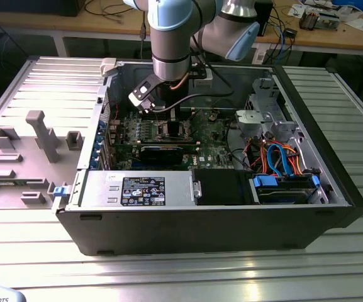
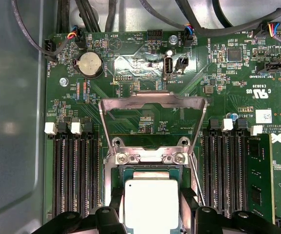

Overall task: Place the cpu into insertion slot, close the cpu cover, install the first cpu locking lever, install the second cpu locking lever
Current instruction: 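Place the cpu into insertion slot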

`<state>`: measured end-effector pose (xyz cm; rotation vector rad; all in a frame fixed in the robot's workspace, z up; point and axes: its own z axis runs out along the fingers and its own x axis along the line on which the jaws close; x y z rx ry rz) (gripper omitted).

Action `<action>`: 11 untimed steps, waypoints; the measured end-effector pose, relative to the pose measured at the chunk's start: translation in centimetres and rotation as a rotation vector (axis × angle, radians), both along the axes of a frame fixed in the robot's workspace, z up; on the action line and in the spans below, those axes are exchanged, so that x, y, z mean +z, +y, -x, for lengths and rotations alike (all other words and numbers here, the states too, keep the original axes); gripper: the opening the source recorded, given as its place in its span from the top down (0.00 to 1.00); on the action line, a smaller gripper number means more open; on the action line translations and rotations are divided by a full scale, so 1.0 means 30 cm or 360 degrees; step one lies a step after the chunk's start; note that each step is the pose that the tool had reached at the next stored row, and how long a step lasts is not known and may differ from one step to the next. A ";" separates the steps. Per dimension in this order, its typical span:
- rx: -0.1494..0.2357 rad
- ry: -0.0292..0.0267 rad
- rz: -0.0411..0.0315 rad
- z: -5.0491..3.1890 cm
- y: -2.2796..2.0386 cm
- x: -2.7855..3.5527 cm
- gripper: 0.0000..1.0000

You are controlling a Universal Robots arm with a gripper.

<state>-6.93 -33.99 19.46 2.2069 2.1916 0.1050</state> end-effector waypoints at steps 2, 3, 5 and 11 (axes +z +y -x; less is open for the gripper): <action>0.0000 0.00001 0.0000 0.000 0.000 0.000 0.46; 0.0000 0.00002 0.0000 0.000 0.000 0.000 0.46; 0.0000 -0.00008 -0.0002 0.000 0.001 -0.002 0.45; 0.0000 0.00000 0.0000 0.000 0.000 -0.003 0.39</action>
